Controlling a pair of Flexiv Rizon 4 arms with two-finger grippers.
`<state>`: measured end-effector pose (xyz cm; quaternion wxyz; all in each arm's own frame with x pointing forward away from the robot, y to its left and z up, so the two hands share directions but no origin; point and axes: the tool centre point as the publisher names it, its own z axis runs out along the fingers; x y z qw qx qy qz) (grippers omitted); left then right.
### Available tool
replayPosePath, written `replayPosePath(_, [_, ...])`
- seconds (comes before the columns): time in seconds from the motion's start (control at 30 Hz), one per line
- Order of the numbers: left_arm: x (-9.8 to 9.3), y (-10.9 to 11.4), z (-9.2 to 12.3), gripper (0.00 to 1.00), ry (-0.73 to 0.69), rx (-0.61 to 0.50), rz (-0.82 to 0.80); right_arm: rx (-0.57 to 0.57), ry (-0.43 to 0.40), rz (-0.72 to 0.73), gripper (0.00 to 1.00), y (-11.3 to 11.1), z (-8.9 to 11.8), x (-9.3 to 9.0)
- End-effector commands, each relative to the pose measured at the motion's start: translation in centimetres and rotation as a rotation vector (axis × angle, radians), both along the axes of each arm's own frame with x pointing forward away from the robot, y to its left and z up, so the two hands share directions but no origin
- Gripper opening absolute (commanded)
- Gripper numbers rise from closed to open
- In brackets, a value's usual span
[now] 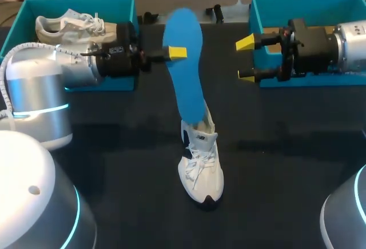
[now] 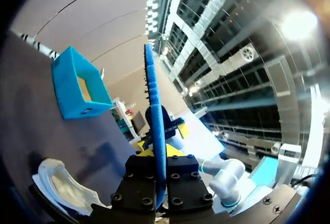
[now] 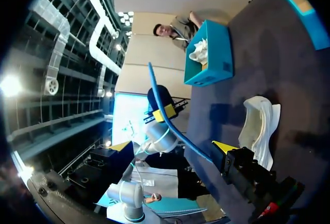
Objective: Take the shoe out of the shoebox, open the shoe tongue, remove and reinsert the insole, then place the shoe into the shoebox
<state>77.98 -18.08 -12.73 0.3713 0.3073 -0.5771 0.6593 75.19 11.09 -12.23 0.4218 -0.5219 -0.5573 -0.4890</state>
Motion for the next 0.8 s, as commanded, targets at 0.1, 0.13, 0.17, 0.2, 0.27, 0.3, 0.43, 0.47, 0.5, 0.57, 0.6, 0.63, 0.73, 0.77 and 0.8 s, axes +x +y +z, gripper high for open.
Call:
replayPosePath(0.1, [0.34, 0.77, 0.69, 0.0, -0.481, -0.015, 0.004, -0.002, 0.001, -0.001, 1.0, 0.2, 0.02, 0.08])
replayPosePath(0.13, [0.35, 0.8, 0.79, 0.0, -0.524, -0.015, 0.017, -0.002, 0.001, -0.001, 1.0, 0.2, 0.02, 0.08])
replayPosePath(0.17, [0.38, 0.85, 0.81, 0.0, -0.572, -0.004, 0.014, -0.002, 0.001, -0.001, 1.0, 0.2, 0.02, 0.08])
replayPosePath(0.2, [0.36, 0.91, 0.83, 0.0, -0.58, -0.022, 0.017, -0.002, 0.001, -0.001, 1.0, 0.2, 0.02, 0.08])
replayPosePath(0.27, [0.46, 0.98, 0.98, 0.0, -0.683, -0.019, 0.043, -0.002, 0.001, -0.001, 1.0, 0.2, 0.02, 0.08])
replayPosePath(0.3, [0.5, 0.93, 0.83, 0.0, -0.772, 0.01, 0.062, -0.002, 0.001, -0.001, 1.0, 0.2, 0.02, 0.08])
replayPosePath(0.43, [0.68, 0.83, 0.8, 0.0, -1.014, 0.047, 0.096, -0.002, 0.001, -0.001, 1.0, 0.2, 0.02, 0.08])
replayPosePath(0.47, [0.72, 0.87, 0.81, 0.0, -1.076, 0.05, 0.11, -0.002, 0.001, -0.001, 1.0, 0.2, 0.02, 0.08])
replayPosePath(0.5, [0.8, 0.87, 0.77, 0.0, -1.15, 0.053, 0.125, -0.002, 0.001, -0.001, 1.0, 0.2, 0.02, 0.08])
replayPosePath(0.57, [0.9, 0.93, 0.83, 0.0, -1.269, 0.04, 0.163, -0.002, 0.001, -0.001, 1.0, 0.2, 0.02, 0.08])
replayPosePath(0.6, [1.01, 0.9, 0.84, 0.0, -1.323, 0.047, 0.159, -0.002, 0.001, -0.001, 1.0, 0.2, 0.02, 0.08])
replayPosePath(0.63, [1.03, 0.97, 0.86, 0.0, -1.371, 0.028, 0.185, -0.002, 0.001, -0.001, 1.0, 0.2, 0.02, 0.08])
replayPosePath(0.73, [1.2, 1.13, 1.13, 0.0, -1.485, 0.01, 0.207, -0.002, 0.001, -0.001, 1.0, 0.2, 0.02, 0.08])
replayPosePath(0.77, [1.22, 1.21, 1.19, 0.0, -1.508, -0.003, 0.209, -0.002, 0.001, -0.001, 1.0, 0.2, 0.02, 0.08])
replayPosePath(0.8, [1.2, 1.27, 1.31, 0.0, -1.542, -0.012, 0.217, -0.002, 0.001, -0.001, 1.0, 0.2, 0.02, 0.08])
